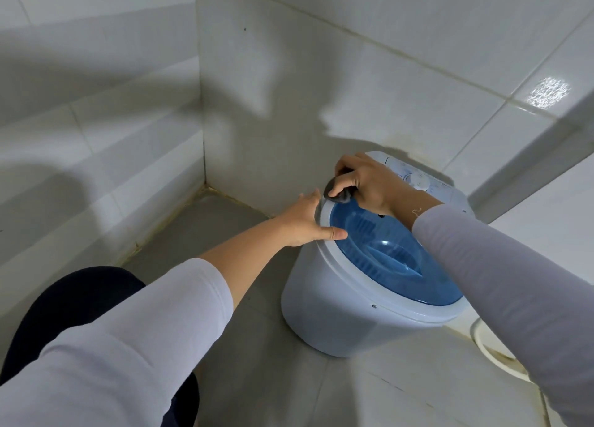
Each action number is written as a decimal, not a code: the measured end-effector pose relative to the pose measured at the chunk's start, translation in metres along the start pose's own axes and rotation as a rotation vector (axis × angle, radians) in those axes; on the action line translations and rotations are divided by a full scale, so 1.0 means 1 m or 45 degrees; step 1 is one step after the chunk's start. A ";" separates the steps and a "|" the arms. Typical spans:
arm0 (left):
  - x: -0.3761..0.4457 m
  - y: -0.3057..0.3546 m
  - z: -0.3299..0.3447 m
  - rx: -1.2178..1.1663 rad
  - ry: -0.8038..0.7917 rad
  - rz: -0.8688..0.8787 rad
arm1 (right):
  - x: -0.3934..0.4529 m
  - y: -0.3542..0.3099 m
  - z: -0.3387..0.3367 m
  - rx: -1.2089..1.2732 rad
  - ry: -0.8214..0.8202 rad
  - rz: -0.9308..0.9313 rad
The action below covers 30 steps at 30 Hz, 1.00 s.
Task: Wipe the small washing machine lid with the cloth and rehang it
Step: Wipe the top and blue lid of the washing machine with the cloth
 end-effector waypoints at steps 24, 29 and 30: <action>0.044 0.015 -0.010 0.121 -0.037 0.064 | 0.027 0.075 -0.044 -0.066 0.129 0.397; 0.060 0.032 -0.014 0.125 -0.004 0.118 | 0.016 0.062 -0.023 -0.030 -0.048 0.392; 0.062 0.031 -0.014 0.126 -0.010 0.112 | 0.013 0.063 -0.019 -0.055 -0.051 0.405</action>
Point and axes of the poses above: each hand's wrist, its own x-axis towards the middle knuckle, its own z-axis out of the palm, y = z × x, the point moved 6 cm from there along x, towards the middle knuckle
